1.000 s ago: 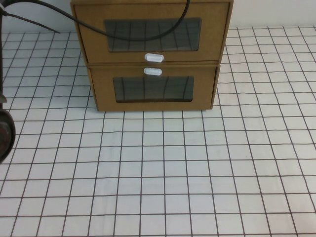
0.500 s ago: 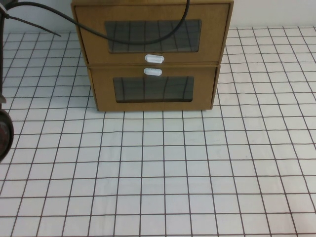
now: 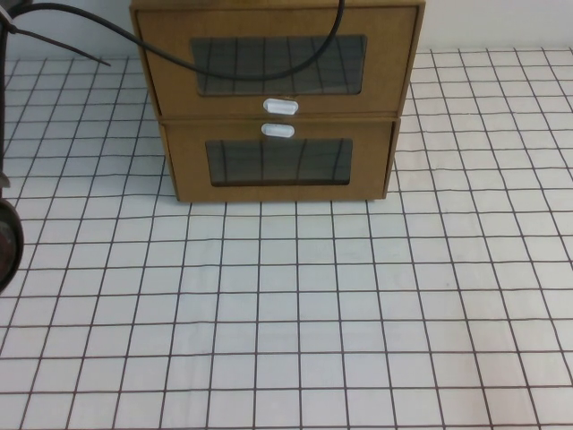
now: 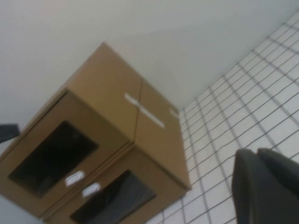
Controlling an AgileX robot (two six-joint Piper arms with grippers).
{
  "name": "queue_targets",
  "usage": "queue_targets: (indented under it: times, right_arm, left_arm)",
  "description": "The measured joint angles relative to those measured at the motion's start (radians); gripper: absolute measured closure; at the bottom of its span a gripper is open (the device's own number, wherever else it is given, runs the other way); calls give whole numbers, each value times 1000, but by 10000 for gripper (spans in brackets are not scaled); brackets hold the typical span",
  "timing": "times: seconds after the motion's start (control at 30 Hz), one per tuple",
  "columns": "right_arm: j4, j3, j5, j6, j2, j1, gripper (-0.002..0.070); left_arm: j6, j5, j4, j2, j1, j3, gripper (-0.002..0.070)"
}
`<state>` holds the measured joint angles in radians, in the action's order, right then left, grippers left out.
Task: Open the shoe box
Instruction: 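Pull the top drawer of the cardboard box fully open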
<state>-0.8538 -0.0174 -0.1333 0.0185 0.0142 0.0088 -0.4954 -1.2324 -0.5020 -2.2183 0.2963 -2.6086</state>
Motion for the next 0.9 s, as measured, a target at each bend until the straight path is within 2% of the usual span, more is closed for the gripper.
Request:
queue_targets:
  times: [0.17,0.33,0.57,0.77,0.9]
  right_arm:
    - [118,-209,-249,0,-153,0,689]
    - [322,-447,-517,50,-444,0,689]
    - [358,-666,-674,229,-783,25,690]
    - [427,-784,-656,230,-999,243,689]
    - [587,-910,-638,111,-1149,442,689]
  left_arm:
    - [0,2,0,0,0,0,677]
    - [0,2,0,0,0,0,677]
    - [0,2,0,0,0,0,677]
    - [0,2,0,0,0,2,677]
    - [0,2,0,0,0,2,677]
